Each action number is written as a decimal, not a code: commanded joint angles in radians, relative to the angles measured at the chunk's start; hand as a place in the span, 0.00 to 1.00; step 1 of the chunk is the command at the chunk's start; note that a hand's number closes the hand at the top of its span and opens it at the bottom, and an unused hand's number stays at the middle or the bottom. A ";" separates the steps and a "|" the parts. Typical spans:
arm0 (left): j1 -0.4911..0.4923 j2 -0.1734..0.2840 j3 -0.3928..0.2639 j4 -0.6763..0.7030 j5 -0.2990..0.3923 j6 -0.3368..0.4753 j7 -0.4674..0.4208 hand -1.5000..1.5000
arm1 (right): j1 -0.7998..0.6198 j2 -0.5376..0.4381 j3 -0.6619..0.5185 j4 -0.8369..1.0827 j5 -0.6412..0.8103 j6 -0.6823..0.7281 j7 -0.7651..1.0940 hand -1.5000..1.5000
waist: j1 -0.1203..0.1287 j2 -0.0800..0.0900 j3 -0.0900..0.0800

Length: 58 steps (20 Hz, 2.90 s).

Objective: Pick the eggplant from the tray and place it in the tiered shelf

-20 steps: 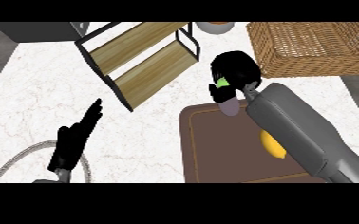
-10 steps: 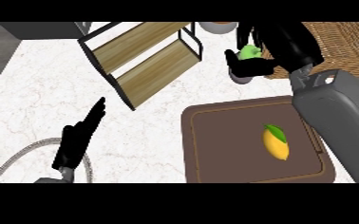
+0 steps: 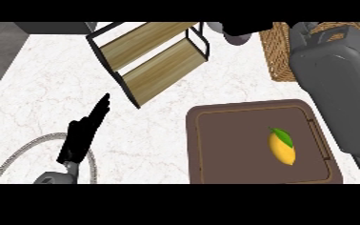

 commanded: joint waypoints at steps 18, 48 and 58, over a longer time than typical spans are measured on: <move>-0.030 -0.012 -0.008 -0.018 -0.025 -0.047 0.011 0.50 | -0.457 0.278 -0.085 0.945 0.186 -0.222 -0.301 1.00 | 0.063 0.024 -0.001; -0.008 -0.018 0.005 0.008 -0.030 -0.062 -0.026 0.50 | -0.417 0.173 -0.698 1.009 -0.346 -0.489 -0.567 0.00 | 0.040 0.019 0.000; -0.042 -0.014 0.037 0.003 -0.031 -0.052 0.009 0.50 | -0.233 -0.088 -0.739 1.049 -0.384 -0.231 -0.651 0.00 | 0.016 0.014 0.002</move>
